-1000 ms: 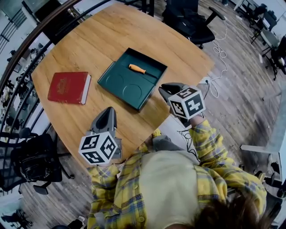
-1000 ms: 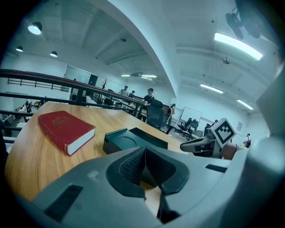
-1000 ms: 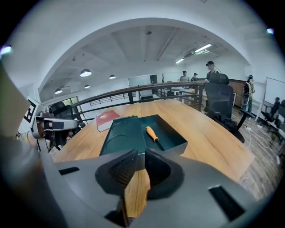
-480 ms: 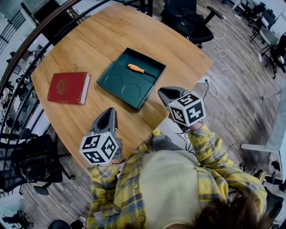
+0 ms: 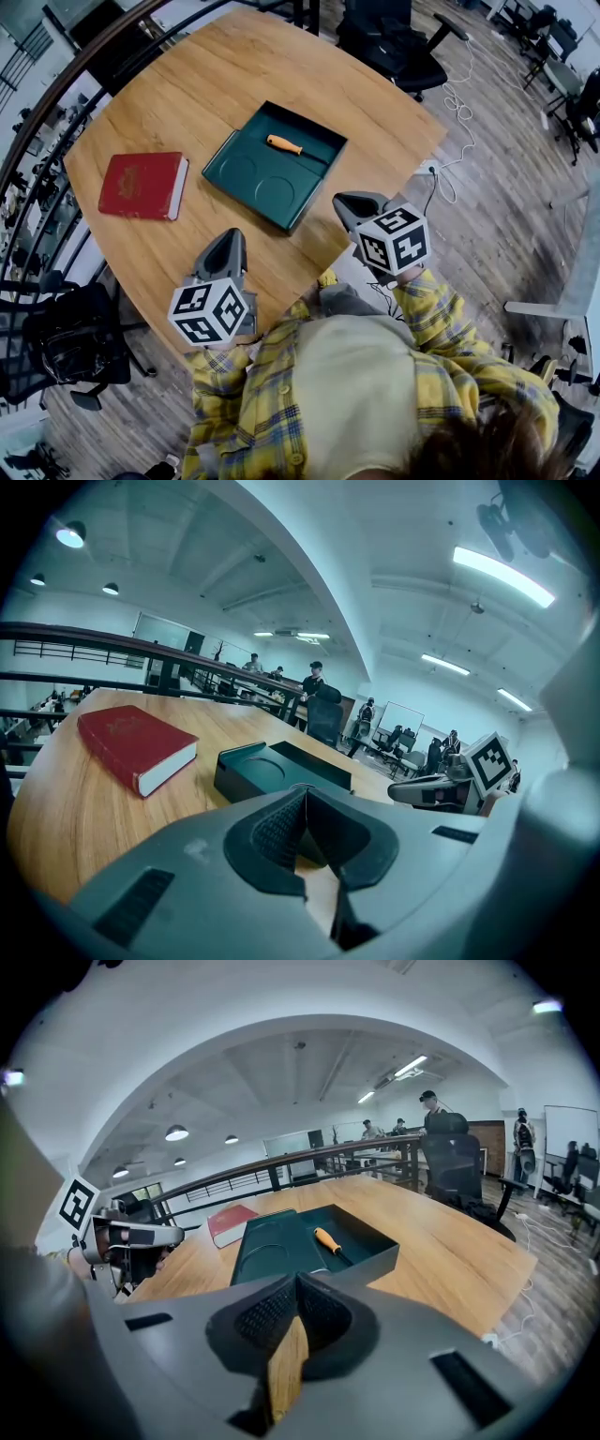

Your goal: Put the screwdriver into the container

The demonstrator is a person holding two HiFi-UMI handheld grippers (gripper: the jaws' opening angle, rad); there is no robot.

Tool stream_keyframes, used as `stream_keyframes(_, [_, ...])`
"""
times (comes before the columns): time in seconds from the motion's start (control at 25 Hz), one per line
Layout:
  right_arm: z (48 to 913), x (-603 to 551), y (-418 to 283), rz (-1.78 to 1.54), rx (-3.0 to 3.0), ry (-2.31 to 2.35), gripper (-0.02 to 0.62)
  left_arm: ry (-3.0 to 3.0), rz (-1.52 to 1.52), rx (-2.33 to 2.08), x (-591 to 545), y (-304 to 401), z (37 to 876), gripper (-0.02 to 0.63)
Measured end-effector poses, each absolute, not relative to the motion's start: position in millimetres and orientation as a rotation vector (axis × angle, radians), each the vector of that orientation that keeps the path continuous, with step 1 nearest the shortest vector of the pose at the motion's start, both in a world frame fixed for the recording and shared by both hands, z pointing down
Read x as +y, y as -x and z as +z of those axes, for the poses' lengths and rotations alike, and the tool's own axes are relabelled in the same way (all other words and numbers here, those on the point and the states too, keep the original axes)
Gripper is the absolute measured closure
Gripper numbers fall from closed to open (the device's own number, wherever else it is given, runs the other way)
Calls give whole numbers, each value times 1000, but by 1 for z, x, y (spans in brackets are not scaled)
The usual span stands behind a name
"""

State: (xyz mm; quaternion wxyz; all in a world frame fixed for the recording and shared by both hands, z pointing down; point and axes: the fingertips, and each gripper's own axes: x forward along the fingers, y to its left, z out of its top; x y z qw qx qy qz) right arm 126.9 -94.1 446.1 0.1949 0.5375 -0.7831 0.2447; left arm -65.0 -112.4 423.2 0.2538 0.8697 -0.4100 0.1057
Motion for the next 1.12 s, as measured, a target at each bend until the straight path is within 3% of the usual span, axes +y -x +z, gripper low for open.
stream_keyframes(1.12, [438, -97, -127, 673, -2214, -1514, 529, -2354, 275, -1109, -116, 62, 425, 595])
